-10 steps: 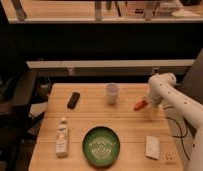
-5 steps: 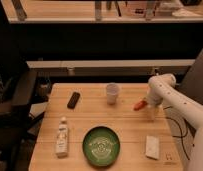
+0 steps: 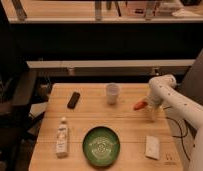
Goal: Place the pepper on the white sponge
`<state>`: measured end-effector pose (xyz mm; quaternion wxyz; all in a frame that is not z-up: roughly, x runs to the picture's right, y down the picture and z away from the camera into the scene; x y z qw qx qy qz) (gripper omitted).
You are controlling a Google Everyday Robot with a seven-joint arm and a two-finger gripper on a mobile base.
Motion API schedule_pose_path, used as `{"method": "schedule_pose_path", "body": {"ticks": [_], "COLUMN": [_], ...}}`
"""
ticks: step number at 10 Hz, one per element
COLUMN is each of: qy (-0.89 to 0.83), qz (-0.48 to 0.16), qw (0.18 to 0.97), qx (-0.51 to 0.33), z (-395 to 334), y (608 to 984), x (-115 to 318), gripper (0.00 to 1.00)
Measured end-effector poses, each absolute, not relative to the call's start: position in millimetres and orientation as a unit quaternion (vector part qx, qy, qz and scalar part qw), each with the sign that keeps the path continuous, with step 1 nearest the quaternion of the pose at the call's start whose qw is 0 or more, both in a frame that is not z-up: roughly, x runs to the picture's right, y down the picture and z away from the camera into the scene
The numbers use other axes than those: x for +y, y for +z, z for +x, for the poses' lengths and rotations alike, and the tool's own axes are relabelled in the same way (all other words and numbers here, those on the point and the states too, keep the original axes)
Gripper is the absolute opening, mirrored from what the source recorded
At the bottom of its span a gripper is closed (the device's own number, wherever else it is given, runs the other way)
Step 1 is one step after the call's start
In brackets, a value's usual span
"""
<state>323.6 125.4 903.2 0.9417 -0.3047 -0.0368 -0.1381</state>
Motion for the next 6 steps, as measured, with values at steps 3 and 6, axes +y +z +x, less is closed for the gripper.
{"method": "schedule_pose_path", "body": {"ticks": [3,6], "qy": [-0.141,-0.147], "qz": [-0.307,-0.309], "qw": [0.941,0.939], "qx": [-0.035,-0.033], "z": [325.2,327.6], "y": [903.9,903.3], "x": [127.9,131.6], "gripper": [0.8,0.8]}}
